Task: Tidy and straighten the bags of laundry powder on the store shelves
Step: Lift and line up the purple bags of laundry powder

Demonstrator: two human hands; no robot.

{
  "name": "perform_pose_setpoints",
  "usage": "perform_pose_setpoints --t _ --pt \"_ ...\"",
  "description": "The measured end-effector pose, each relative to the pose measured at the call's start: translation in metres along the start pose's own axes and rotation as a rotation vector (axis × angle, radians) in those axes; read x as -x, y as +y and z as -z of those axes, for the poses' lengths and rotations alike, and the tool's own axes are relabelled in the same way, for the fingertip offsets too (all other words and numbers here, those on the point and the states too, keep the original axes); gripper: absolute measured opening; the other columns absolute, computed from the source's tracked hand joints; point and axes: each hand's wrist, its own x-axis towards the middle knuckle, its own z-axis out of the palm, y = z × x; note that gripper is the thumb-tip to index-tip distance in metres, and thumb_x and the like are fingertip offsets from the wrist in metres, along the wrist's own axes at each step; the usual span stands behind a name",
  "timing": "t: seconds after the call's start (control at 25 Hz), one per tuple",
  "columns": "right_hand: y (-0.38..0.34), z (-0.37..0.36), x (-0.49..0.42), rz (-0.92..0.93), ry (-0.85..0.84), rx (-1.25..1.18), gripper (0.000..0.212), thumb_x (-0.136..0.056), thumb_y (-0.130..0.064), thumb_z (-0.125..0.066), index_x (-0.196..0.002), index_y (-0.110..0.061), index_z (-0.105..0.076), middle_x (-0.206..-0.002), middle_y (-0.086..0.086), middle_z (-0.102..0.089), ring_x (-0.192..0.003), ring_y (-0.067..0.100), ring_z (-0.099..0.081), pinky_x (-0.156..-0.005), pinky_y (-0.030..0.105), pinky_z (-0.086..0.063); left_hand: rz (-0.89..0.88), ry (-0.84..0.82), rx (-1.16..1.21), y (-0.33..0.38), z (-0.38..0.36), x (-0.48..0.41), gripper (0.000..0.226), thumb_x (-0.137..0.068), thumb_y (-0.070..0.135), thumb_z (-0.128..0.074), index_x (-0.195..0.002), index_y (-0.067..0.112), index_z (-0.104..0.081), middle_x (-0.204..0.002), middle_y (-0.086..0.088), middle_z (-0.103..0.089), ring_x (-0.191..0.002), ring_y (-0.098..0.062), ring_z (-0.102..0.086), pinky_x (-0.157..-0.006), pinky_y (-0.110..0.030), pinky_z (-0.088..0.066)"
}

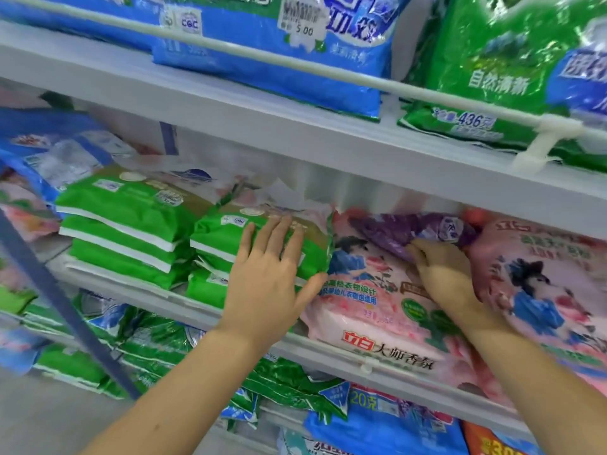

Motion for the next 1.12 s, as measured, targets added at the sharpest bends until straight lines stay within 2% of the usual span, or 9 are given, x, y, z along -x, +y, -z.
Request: perform_pose_setpoints --t 0.12,0.28,0.4,0.56,0.64,0.72,0.8,0.96,1.12 --pt "-0.008 0.016 0.035 0.122 0.156 -0.066 0.014 -0.085 -0.008 -0.066 -0.071 -0.007 -0.066 -0.059 0.010 -0.066 -0.051 0.029 -0.062 -0.048 0.030 -0.045 0.011 -0.016 -0.005 0.003 0.001 0.000 0.072 -0.087 0.059 -0.027 -0.121 0.004 -0.059 -0.126 -0.017 -0.059 -0.120 -0.033 -0.053 -0.104 -0.052 -0.035" --pt "-0.024 0.047 0.060 0.161 0.249 -0.218 0.028 -0.089 -0.025 -0.052 -0.070 -0.009 -0.065 -0.055 -0.003 -0.060 -0.045 0.015 -0.052 -0.047 0.025 -0.044 -0.026 -0.112 -0.033 0.000 0.008 -0.002 0.073 -0.083 0.059 -0.031 -0.120 0.003 -0.059 -0.124 -0.019 -0.060 -0.119 -0.034 -0.055 -0.100 -0.056 -0.037" --pt "-0.041 0.081 0.070 0.127 0.294 -0.376 0.032 -0.090 -0.026 -0.047 -0.069 -0.008 -0.063 -0.053 -0.024 -0.039 -0.043 -0.004 -0.040 -0.053 0.006 -0.029 -0.035 -0.181 0.004 0.004 0.021 0.000 0.080 -0.081 0.064 -0.038 -0.136 0.007 -0.045 -0.142 -0.016 -0.045 -0.135 -0.032 -0.037 -0.114 -0.049 -0.015" --pt "-0.061 0.131 0.077 0.126 0.270 -0.566 0.027 -0.091 -0.024 -0.048 -0.064 -0.025 -0.052 -0.051 -0.018 -0.039 -0.050 0.001 -0.044 -0.051 0.017 -0.026 -0.167 -0.195 0.297 0.041 0.059 0.021 0.103 -0.068 0.085 -0.034 -0.143 0.014 -0.033 -0.145 -0.001 -0.040 -0.136 -0.021 -0.035 -0.115 -0.036 0.003" --pt "-0.073 0.151 0.085 0.197 0.269 -0.578 0.030 -0.094 -0.030 -0.045 -0.064 -0.028 -0.043 -0.054 -0.017 -0.036 -0.051 -0.001 -0.039 -0.051 0.017 -0.026 -0.111 -0.359 0.496 0.057 0.091 0.025 0.117 -0.054 0.094 -0.030 -0.147 0.024 -0.018 -0.146 0.011 -0.034 -0.138 -0.010 -0.029 -0.117 -0.029 0.007" --pt "-0.086 0.172 0.092 0.228 0.274 -0.611 0.032 -0.094 -0.035 -0.040 -0.064 -0.024 -0.042 -0.054 -0.016 -0.034 -0.051 -0.001 -0.037 -0.051 0.016 -0.025 -0.056 -0.483 0.673 0.063 0.117 0.025 0.113 -0.049 0.093 -0.040 -0.142 0.029 -0.028 -0.135 0.011 -0.051 -0.125 -0.009 -0.046 -0.116 -0.028 -0.018" --pt "-0.096 0.194 0.092 0.243 0.284 -0.620 0.035 -0.094 -0.036 -0.039 -0.063 -0.021 -0.041 -0.052 -0.016 -0.031 -0.049 0.001 -0.034 -0.050 0.019 -0.024 -0.044 -0.471 0.893 0.062 0.142 0.023 0.088 -0.054 0.081 -0.060 -0.125 0.031 -0.049 -0.114 0.011 -0.066 -0.102 -0.008 -0.061 -0.094 -0.034 -0.046" --pt "-0.102 0.244 0.074 0.228 0.218 -0.569 0.031 -0.094 -0.044 -0.035 -0.066 -0.032 -0.038 -0.051 -0.014 -0.036 -0.047 0.003 -0.038 -0.051 0.026 -0.025 -0.066 -0.474 1.049 0.059 0.192 0.009 0.044 -0.066 0.052 -0.070 -0.100 0.025 -0.065 -0.096 0.006 -0.072 -0.089 -0.012 -0.067 -0.082 -0.041 -0.052" --pt "-0.074 0.290 0.075 0.208 -0.189 -0.772 0.017 -0.091 -0.047 -0.044 -0.096 -0.035 -0.054 -0.093 -0.014 -0.063 -0.087 0.001 -0.058 -0.076 0.018 -0.043 -0.073 -0.526 1.147 0.055 0.234 -0.014 0.029 -0.078 0.026 -0.074 -0.104 0.015 -0.066 -0.101 0.002 -0.073 -0.093 -0.015 -0.069 -0.085 -0.033 -0.055"
